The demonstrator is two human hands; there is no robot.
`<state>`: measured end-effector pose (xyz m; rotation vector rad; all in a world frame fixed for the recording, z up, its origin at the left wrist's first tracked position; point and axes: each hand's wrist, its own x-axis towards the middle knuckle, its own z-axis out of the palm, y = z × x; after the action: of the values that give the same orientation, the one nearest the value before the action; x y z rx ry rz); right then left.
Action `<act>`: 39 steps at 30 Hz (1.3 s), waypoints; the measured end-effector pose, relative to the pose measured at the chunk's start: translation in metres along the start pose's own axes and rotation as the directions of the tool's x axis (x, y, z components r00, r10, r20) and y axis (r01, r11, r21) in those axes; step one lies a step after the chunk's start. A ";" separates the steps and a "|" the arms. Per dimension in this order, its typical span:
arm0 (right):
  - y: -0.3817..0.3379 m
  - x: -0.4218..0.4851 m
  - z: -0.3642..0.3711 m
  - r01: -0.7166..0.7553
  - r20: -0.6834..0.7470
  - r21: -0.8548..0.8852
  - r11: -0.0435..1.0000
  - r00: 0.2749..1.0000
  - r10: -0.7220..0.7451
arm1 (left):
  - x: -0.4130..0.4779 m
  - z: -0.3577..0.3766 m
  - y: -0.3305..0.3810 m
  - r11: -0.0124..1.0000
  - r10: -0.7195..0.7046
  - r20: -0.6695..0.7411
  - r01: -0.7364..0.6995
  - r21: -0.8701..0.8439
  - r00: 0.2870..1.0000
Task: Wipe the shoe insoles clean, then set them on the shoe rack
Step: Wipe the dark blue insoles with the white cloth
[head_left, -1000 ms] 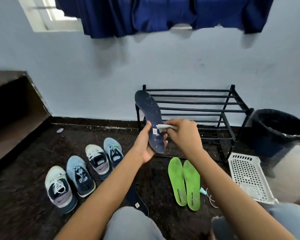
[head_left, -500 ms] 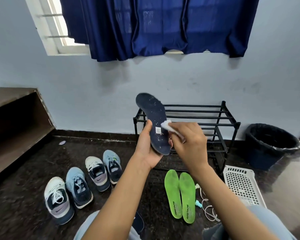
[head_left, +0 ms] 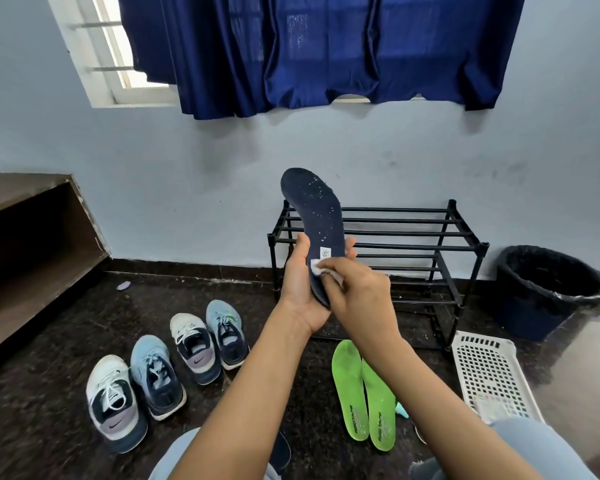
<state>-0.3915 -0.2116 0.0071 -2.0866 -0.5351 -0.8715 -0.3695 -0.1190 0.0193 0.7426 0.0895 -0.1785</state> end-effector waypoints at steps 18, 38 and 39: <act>-0.008 0.007 -0.006 -0.176 0.120 0.144 0.974 0.980 0.160 | 0.008 -0.003 0.005 0.999 -0.034 0.000 0.034 0.017 0.999; -0.009 0.019 -0.011 -0.087 0.202 0.061 0.994 0.977 0.073 | 0.007 -0.001 0.008 0.999 0.036 0.047 -0.036 -0.002 0.998; -0.009 0.015 -0.014 -0.105 0.257 0.082 0.991 0.963 0.081 | 0.008 -0.002 0.010 0.999 0.041 0.050 -0.042 0.008 0.998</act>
<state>-0.3923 -0.2164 0.0290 -2.1291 -0.5944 -0.5177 -0.3598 -0.1115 0.0236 0.7485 0.0260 -0.1576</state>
